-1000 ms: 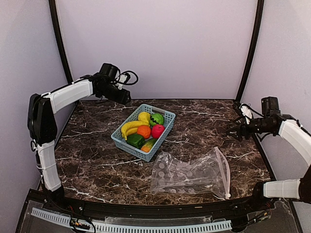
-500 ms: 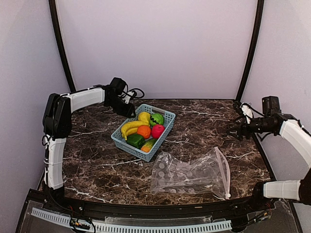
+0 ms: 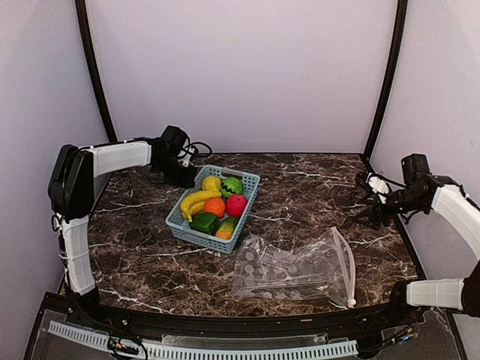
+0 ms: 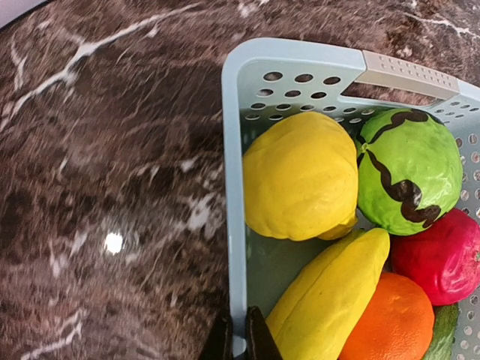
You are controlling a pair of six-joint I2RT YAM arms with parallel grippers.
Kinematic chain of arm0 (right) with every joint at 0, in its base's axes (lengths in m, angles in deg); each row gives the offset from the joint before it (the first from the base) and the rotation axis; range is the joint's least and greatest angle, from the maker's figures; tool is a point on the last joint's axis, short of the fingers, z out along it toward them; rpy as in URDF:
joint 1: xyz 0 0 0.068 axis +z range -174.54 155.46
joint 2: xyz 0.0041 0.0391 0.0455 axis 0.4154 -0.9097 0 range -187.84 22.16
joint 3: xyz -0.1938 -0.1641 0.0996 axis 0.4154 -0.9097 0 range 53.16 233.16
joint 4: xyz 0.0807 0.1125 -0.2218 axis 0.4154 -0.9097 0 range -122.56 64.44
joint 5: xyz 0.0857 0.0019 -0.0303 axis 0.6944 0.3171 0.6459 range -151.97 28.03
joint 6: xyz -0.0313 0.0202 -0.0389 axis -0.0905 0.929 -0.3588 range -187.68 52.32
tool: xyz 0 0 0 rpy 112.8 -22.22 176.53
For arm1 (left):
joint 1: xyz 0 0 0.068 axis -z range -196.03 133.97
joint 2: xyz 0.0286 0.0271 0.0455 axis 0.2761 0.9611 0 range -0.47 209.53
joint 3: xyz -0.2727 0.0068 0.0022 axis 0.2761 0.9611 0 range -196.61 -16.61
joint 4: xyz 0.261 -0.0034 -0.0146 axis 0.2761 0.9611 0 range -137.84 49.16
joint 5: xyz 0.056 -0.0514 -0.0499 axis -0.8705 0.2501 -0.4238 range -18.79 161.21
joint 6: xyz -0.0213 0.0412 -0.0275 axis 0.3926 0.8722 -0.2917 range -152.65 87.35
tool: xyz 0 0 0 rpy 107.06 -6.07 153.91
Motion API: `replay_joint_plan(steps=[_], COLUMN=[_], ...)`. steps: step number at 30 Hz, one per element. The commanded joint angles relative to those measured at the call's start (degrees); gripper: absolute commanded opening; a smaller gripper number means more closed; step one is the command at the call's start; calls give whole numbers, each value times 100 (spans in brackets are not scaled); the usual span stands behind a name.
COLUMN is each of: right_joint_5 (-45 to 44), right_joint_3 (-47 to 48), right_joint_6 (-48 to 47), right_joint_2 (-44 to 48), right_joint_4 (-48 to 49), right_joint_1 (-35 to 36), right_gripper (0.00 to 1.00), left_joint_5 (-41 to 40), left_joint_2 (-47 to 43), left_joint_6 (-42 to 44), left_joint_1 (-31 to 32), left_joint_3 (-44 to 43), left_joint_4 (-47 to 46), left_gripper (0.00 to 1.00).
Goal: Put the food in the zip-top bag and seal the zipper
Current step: Adjust the bin at the corner of the board, then adjust the zipper food storage bag at the center of the board.
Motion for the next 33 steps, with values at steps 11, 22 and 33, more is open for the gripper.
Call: replay_joint_plan(steps=[11,22,33], right_joint_5=[-1815,-2266,-599], right_joint_3=[-798,-1404,-351], right_joint_6=[-3285,-3354,-2507], right_joint_2=[436,215,8], right_joint_4=[-362,1275,308], right_joint_1=[448,1663,2405], right_gripper=[82,84,85], left_joint_5=[-674,-927,-848], left_joint_2=[-1616,-2405,-2744], left_joint_6=[-720,-412,-566], left_joint_1=[2,453,464], left_joint_3=[1871,1876,2135], left_joint_4=[-186,-214,-402], left_gripper=[50,53,52])
